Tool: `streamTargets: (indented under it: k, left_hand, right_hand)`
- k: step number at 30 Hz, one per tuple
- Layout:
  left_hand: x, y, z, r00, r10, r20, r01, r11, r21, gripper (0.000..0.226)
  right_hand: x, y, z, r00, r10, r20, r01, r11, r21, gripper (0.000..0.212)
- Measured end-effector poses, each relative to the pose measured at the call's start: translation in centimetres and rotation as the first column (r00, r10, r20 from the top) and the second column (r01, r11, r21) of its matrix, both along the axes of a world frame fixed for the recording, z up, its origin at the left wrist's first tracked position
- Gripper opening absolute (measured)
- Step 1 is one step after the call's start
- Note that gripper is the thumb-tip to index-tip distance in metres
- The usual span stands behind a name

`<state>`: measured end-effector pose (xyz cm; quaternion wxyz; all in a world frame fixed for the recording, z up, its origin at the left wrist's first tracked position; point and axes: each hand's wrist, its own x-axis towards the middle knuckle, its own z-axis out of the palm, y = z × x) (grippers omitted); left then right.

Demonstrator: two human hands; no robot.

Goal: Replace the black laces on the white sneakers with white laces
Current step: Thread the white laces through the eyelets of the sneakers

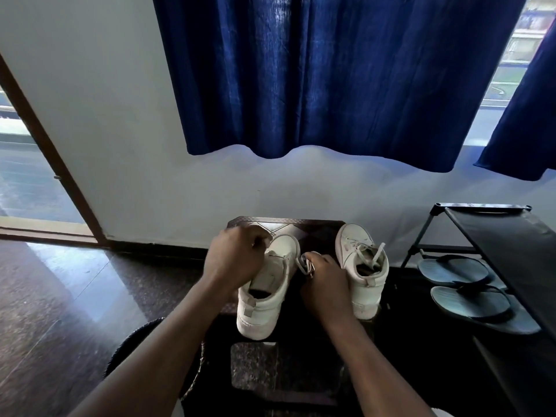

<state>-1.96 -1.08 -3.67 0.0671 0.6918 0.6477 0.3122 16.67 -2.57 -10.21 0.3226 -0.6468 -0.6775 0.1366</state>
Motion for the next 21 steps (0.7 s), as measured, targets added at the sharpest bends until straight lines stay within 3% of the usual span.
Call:
streamTargets:
  k: [5, 12, 16, 18, 21]
  left_hand:
    - [-0.9, 2.0, -2.1, 0.951, -0.153, 0.270, 0.217, 0.950, -0.224, 0.011]
    - [0.0, 4.0, -3.3, 0.925, -0.222, 0.309, 0.307, 0.915, -0.260, 0.009]
    - [0.2, 4.2, -2.9, 0.921, -0.229, 0.316, 0.327, 0.894, -0.305, 0.012]
    - [0.1, 3.9, -2.5, 0.935, -0.224, 0.275, 0.310, 0.893, -0.326, 0.005]
    - [-0.3, 3.4, -2.1, 0.953, -0.205, 0.222, 0.274, 0.897, -0.347, 0.032]
  right_hand:
    - [-0.4, 0.9, -1.8, 0.997, -0.010, -0.073, 0.019, 0.993, 0.117, 0.035]
    - [-0.2, 1.0, -2.6, 0.989, 0.024, -0.147, 0.009, 0.976, 0.219, 0.027]
    - [-0.8, 0.9, -2.0, 0.964, -0.022, -0.265, 0.098, 0.955, 0.280, 0.006]
    - [-0.7, 1.3, -2.0, 0.941, -0.036, -0.337, 0.136, 0.951, 0.279, 0.008]
    - [-1.0, 2.2, -2.1, 0.899, -0.029, -0.437, 0.163, 0.948, 0.273, 0.014]
